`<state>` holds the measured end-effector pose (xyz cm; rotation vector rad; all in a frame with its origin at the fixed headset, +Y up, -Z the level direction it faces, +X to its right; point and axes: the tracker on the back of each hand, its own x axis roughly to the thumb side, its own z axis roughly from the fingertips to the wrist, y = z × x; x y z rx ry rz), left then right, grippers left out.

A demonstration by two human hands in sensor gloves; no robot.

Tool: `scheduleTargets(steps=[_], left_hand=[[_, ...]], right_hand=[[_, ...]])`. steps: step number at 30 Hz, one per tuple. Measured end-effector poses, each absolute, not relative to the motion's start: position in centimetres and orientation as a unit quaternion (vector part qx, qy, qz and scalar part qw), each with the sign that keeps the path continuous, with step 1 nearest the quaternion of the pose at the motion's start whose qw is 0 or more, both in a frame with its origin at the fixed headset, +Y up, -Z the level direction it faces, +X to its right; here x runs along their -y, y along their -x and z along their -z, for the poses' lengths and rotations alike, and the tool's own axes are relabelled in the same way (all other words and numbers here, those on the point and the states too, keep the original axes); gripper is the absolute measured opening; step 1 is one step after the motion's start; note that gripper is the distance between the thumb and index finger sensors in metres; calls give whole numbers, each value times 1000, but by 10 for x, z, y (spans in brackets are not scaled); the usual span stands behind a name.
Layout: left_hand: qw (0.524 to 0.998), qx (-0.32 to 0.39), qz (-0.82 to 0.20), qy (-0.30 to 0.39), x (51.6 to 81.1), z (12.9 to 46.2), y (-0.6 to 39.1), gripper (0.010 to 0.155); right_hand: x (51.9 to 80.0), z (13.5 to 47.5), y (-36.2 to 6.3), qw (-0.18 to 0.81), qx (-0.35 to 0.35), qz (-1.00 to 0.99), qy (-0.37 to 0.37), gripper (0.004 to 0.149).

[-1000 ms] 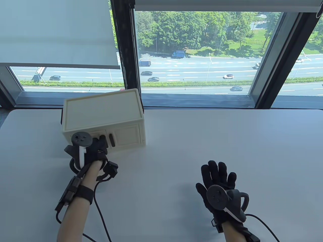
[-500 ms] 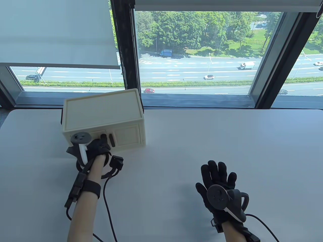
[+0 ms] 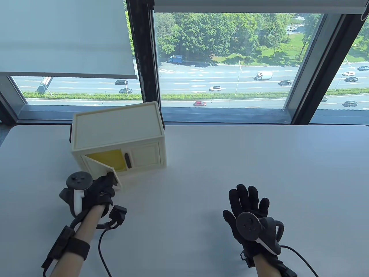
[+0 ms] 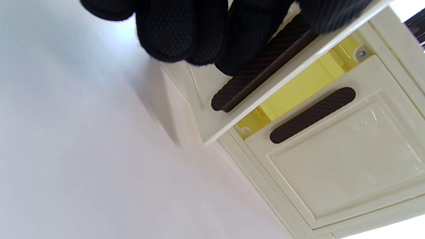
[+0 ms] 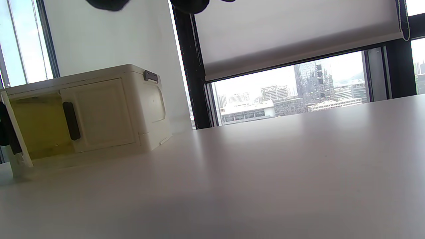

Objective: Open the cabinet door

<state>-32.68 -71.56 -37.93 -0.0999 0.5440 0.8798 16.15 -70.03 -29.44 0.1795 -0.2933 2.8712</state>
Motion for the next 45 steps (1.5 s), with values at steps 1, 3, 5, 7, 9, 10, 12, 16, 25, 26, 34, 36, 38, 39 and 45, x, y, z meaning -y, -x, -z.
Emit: scheduleTargets(steps=[1,3,5,7,9,10,12,16,25,26,34,36,38,39,45], left_hand=[[868,-258,-421,48,715,373,332,62],[872,-255,-417,40,714,362,341,62],[873,-255,-415,31,714,353,350,61],[873,-257,-415,23,713,346,357,60],[875,-259,-409,19,712,339,364,59],[875,-260,-407,17,712,338,366,59],[877,-263,-402,13,710,334,370,58],[878,-260,-401,3,707,327,377,57],[897,-227,-376,-41,701,311,379,61],[901,-215,-374,-39,700,310,376,64],[936,-167,-308,20,695,310,356,87],[937,-162,-305,52,696,311,355,91],[937,-160,-303,71,697,311,354,94],[937,-158,-302,78,697,310,353,95],[937,-155,-302,82,696,310,354,95]], right_hand=[[701,294,-161,123,100,-985,-62,68],[701,294,-161,122,97,-986,-61,68],[702,293,-160,120,94,-986,-60,68],[703,293,-160,119,90,-987,-58,68],[706,294,-160,115,84,-988,-55,68],[706,294,-160,113,82,-989,-53,68],[708,295,-161,111,77,-990,-48,68],[711,296,-163,106,70,-991,-40,68],[710,296,-163,104,69,-992,-33,68],[711,296,-162,102,70,-992,-33,68],[718,309,-131,49,49,-996,-65,68],[720,315,-115,29,38,-996,-82,68],[720,324,-96,2,37,-995,-98,68],[718,330,-83,-5,38,-994,-103,68],[704,376,-18,54,23,-994,-95,70]])
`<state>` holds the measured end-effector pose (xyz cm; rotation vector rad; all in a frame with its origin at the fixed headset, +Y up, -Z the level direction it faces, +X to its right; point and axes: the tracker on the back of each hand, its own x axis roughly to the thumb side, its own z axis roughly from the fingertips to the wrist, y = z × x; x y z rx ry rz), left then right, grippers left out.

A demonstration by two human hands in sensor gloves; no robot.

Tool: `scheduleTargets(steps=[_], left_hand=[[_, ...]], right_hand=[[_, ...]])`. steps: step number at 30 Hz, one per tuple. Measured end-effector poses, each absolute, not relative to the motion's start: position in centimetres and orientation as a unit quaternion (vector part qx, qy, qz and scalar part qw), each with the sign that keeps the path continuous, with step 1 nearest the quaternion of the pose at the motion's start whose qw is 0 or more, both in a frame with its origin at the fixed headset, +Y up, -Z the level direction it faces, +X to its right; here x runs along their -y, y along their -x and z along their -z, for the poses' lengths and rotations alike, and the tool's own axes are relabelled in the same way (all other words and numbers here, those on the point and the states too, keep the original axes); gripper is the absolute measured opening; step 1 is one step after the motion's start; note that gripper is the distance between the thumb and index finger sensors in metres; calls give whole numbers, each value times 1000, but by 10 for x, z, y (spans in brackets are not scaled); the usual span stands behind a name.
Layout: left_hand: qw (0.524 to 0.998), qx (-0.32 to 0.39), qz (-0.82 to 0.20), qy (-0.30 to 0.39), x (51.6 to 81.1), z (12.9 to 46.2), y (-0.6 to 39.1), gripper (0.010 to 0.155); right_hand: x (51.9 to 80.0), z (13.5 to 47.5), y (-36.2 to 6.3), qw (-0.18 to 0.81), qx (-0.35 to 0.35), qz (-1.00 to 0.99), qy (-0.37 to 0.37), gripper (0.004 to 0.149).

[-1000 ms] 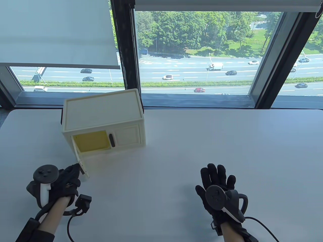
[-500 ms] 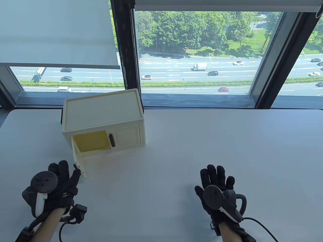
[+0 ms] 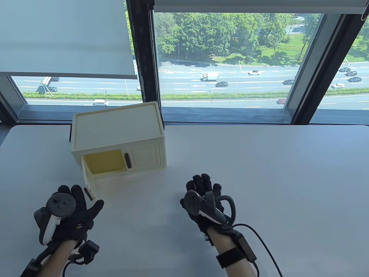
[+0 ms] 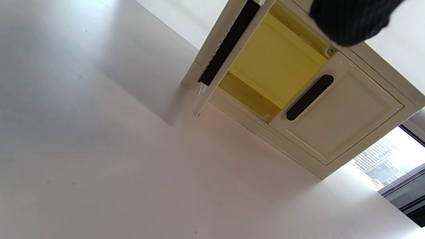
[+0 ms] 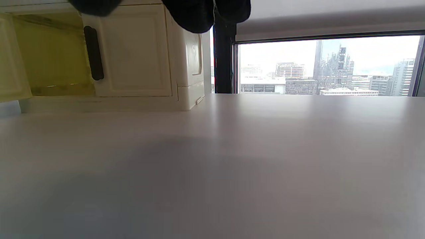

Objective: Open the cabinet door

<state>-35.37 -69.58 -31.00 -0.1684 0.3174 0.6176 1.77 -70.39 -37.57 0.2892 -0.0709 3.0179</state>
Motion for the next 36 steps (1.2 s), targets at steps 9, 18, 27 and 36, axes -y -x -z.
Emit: scheduleTargets(steps=[9,18,27,36], left_hand=[[934,-146,-314,82,689,306,354,94],[937,-142,-303,96,691,306,353,94],[939,-138,-294,108,694,306,348,94],[939,-141,-294,110,694,306,347,94]], right_hand=[[684,446,90,236,-43,-971,-6,72],[686,489,138,310,-135,-929,148,71],[694,502,135,359,-184,-901,163,69],[697,495,132,421,-170,-884,112,58]])
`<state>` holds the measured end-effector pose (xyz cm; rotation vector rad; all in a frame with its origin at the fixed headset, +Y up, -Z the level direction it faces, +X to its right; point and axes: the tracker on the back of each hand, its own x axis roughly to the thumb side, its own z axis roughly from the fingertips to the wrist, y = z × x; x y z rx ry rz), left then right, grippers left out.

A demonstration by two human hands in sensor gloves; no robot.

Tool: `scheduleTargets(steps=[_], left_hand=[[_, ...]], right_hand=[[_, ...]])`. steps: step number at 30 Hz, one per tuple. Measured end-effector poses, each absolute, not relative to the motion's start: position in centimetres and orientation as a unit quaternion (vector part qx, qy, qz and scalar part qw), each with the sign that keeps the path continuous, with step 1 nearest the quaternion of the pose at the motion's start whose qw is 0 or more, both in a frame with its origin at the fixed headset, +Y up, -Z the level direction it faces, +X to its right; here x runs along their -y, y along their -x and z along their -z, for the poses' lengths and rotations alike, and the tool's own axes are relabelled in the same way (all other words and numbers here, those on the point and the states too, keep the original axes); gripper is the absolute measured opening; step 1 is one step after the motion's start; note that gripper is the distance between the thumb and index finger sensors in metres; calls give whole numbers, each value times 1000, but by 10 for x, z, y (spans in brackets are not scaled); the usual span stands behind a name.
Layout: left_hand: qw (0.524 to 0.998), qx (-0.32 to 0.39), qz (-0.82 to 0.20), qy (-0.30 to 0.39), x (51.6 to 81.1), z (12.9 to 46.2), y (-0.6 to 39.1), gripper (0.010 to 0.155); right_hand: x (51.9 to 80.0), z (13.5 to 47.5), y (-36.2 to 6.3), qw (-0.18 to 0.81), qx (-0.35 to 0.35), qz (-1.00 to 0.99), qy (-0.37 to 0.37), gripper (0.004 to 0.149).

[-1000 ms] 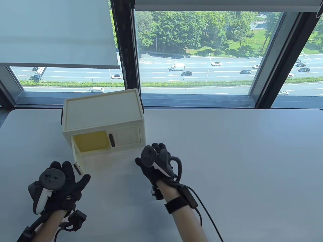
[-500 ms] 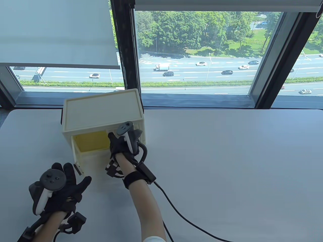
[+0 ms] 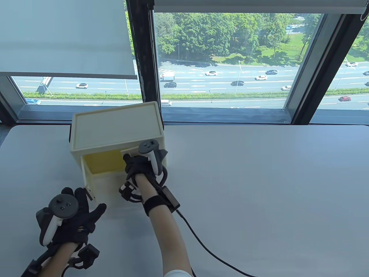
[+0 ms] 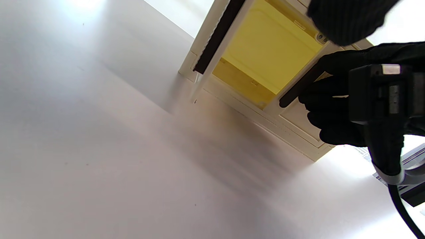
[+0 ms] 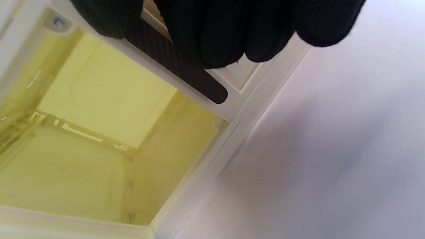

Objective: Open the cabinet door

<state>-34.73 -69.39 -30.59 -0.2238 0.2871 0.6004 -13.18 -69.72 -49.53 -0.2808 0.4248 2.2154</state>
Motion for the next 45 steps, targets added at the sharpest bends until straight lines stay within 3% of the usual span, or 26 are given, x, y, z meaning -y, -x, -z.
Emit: scheduleTargets(steps=[13,31,45], left_hand=[[941,-133,-295,100,689,303,346,94],[947,-116,-281,104,693,301,338,94],[953,-79,-267,116,693,294,317,92]], right_hand=[[685,444,73,390,-80,-916,43,46],[677,421,1,340,-7,-936,96,41],[665,353,-44,120,111,-986,38,49]])
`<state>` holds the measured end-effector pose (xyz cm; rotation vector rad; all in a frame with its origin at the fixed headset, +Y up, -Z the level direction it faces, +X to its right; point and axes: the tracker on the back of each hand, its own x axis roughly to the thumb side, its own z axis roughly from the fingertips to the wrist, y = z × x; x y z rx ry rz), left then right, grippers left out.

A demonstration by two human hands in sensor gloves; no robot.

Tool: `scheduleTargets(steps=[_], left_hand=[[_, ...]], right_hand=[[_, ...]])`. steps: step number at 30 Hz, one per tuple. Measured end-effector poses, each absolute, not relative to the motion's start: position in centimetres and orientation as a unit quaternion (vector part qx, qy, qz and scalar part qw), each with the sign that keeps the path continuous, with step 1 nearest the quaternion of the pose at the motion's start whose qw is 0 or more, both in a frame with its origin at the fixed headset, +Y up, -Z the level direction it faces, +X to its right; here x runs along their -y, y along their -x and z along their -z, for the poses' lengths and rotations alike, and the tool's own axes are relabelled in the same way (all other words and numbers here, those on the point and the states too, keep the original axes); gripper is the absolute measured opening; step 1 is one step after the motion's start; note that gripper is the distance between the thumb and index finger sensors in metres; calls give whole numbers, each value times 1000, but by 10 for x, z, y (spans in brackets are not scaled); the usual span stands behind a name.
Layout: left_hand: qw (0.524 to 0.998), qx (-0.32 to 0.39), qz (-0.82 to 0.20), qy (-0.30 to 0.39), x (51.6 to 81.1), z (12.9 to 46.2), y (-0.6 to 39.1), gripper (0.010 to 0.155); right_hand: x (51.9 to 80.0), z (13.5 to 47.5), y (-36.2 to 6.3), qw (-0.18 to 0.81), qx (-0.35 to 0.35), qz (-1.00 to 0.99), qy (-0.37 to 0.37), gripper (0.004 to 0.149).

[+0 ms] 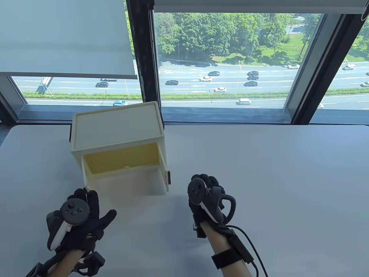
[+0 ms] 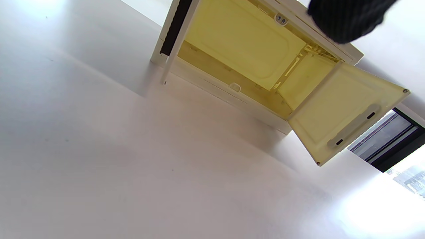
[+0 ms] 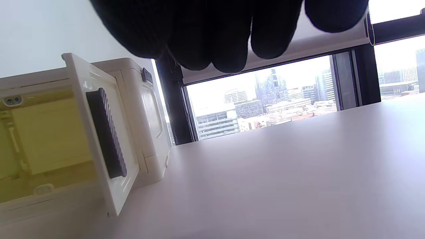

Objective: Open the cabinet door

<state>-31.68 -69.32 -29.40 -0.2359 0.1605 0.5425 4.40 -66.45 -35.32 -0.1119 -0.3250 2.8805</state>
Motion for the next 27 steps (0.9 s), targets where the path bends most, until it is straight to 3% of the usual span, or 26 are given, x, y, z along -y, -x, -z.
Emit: scheduleTargets(steps=[11,27], left_hand=[[956,-69,-257,123,697,292,310,91],[957,-51,-254,129,699,291,303,91]], right_hand=[[678,307,-59,106,113,-988,-12,61],[699,307,-66,98,78,-992,-26,66]])
